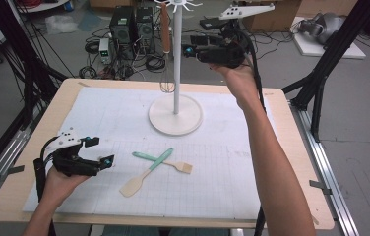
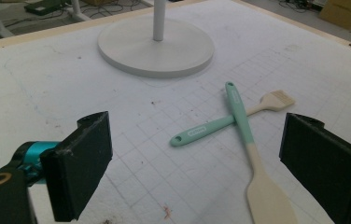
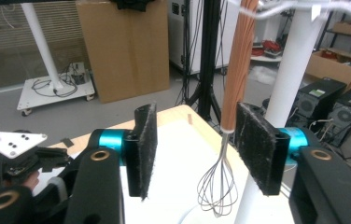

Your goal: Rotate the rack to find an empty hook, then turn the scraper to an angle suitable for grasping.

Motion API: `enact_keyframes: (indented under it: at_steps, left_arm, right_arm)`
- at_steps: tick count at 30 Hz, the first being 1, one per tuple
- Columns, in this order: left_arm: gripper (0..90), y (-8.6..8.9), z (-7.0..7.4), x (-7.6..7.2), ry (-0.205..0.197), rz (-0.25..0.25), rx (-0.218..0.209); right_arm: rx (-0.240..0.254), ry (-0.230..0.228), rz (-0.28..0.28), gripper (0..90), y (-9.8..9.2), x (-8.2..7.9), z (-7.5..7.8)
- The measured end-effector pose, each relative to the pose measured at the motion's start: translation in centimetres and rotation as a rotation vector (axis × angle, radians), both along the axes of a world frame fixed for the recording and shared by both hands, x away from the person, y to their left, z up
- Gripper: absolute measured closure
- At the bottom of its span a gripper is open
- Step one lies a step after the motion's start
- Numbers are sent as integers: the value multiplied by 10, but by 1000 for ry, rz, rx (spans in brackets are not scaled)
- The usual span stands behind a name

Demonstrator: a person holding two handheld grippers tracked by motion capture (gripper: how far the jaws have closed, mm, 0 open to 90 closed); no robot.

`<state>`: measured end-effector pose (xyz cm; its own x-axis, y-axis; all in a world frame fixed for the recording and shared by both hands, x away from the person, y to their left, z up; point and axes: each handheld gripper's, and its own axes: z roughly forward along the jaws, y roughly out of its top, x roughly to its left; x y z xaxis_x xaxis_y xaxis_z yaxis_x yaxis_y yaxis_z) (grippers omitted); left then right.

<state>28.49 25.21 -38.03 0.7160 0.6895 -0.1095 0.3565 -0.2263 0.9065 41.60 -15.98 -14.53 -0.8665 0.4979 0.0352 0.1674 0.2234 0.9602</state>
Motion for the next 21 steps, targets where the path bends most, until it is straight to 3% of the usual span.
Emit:
enact_keyframes:
  at_steps: [14, 21]
  left_arm:
    - [100, -4, 0, -2, -3, -6, 5]
    - [99, -8, 2, -3, -5, -18, 6]
  right_arm:
    - [-10, 33, 15, 380, -11, -20, -26]
    - [0, 57, 7, 362, -23, -30, -47]
